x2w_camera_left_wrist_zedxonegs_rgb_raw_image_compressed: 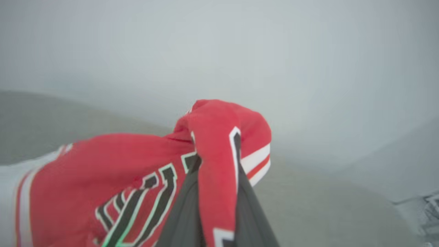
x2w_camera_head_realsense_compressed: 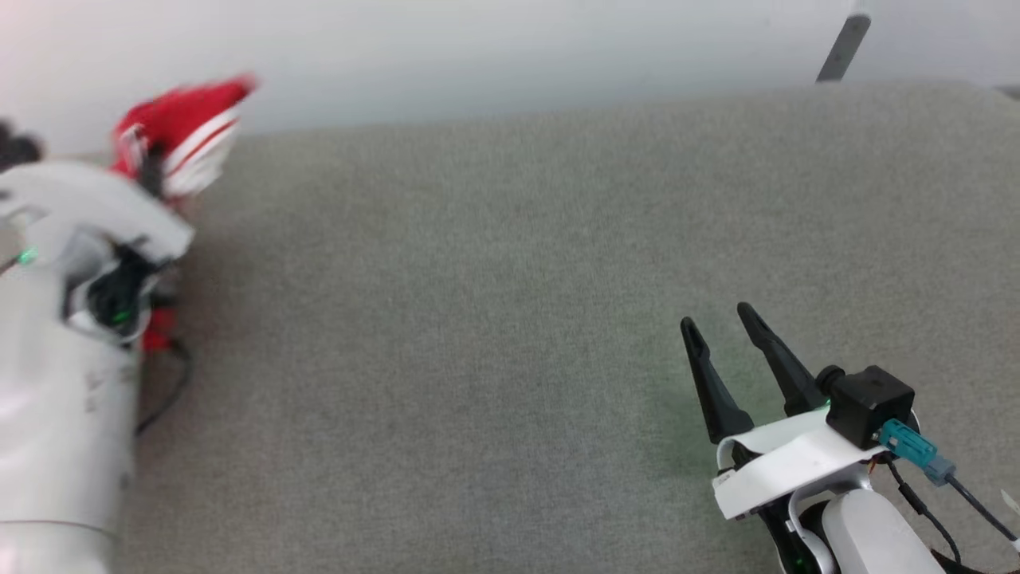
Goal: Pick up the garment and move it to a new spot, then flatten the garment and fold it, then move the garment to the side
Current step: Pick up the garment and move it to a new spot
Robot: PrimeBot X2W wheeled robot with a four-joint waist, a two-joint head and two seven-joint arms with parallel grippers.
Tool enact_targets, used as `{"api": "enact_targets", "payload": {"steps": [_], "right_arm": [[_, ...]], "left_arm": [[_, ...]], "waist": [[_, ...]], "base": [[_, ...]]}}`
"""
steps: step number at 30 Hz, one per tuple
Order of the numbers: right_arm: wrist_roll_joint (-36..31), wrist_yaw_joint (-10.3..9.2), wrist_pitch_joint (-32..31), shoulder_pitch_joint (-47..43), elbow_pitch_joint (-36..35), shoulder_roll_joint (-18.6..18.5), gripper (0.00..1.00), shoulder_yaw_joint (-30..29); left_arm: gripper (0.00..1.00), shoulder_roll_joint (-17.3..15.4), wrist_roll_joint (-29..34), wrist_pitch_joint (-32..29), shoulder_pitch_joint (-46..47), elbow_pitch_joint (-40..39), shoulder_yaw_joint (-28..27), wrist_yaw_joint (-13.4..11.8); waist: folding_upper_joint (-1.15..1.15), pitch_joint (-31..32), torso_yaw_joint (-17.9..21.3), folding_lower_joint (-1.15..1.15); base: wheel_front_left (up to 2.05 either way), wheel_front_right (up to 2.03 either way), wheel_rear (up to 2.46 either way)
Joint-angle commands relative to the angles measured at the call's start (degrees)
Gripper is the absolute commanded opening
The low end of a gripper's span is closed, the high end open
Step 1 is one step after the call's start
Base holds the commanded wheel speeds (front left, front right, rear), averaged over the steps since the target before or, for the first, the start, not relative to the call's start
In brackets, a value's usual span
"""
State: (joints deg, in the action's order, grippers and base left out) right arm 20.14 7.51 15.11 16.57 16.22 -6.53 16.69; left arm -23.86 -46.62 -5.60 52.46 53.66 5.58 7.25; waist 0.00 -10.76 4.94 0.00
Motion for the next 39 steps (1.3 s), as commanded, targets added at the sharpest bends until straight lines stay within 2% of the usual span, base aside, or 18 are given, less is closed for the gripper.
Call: {"api": "enact_targets", "payload": {"steps": [1,7,11,13,14,17,20,22,24,30,35,39], "right_arm": [[0.13,-0.04,0.05,-0.76,-0.16,0.13,1.0,-0.48],[0.98,-0.04,0.05,-2.21,-0.68,1.16,1.0,-1.68],[1.77,-0.04,0.05,-3.02,-1.2,2.07,1.0,-3.59],[2.13,-0.04,0.05,-3.31,-1.51,2.49,1.0,-4.59],[2.37,-0.04,0.05,-3.25,-1.96,2.87,1.0,-5.34],[2.58,-0.03,0.05,-2.96,-2.3,3.17,1.0,-5.77],[3.2,-0.04,0.05,-1.99,-2.67,3.43,1.0,-5.56],[3.65,-0.04,0.05,-1.29,-2.98,3.61,1.0,-5.0],[5.45,-0.04,0.05,-0.83,-3.32,3.64,1.0,-3.99],[9.04,-0.04,0.05,-0.66,-4.04,3.69,1.0,-3.64],[10.05,-0.03,0.05,-1.92,-3.91,3.68,1.0,-4.56],[10.61,-0.03,0.05,-2.69,-4.47,3.7,1.0,-5.62]], "left_arm": [[0.0,0.54,-1.36,-0.55,-0.94,-2.2,0.61,0.3],[0.0,6.28,-12.53,-5.61,-5.53,-18.42,2.79,0.28],[0.0,10.05,-15.86,-9.05,-7.78,-25.13,4.97,0.27],[0.0,12.41,-16.35,-10.02,-7.8,-27.1,6.21,-0.55],[0.0,14.13,-15.46,-10.52,-7.16,-27.72,7.85,-1.43],[0.0,15.79,-13.66,-9.81,-6.14,-27.17,9.92,-2.16],[0.0,18.79,-14.04,-9.09,-5.03,-23.7,11.52,-3.51],[0.0,19.54,-11.63,-7.99,-3.29,-20.86,14.3,-3.31],[0.0,20.24,-11.8,-7.48,-2.35,-16.82,16.17,-3.25],[0.0,20.82,-15.96,-5.57,2.05,-6.29,16.74,-1.65],[0.0,14.84,-10.43,-5.83,4.62,5.13,20.35,-1.95],[0.0,11.77,-7.4,-6.98,6.04,11.12,22.85,-1.65]], "waist": [[0.0,2.8,-0.37,0.0],[0.0,3.51,3.18,0.0],[0.0,2.84,6.09,0.0],[0.0,2.04,7.56,0.0],[0.0,1.07,9.05,0.0],[0.0,0.03,10.74,0.0],[0.0,-1.71,13.71,0.0],[0.0,-3.07,15.9,0.0],[0.0,-4.31,18.09,0.0],[0.0,-6.74,24.24,0.0],[0.0,-7.36,27.62,0.0],[0.0,-7.62,27.99,0.0]], "base": [[0.0,0.0,0.0],[0.0,0.0,0.0],[0.0,0.0,0.0],[0.0,0.0,0.0],[0.0,0.0,0.0],[0.0,0.0,0.0],[0.0,0.0,0.0],[0.0,0.0,0.0],[0.0,0.0,0.0],[0.0,0.0,0.0],[0.0,0.0,0.0],[0.0,0.0,0.0]]}}
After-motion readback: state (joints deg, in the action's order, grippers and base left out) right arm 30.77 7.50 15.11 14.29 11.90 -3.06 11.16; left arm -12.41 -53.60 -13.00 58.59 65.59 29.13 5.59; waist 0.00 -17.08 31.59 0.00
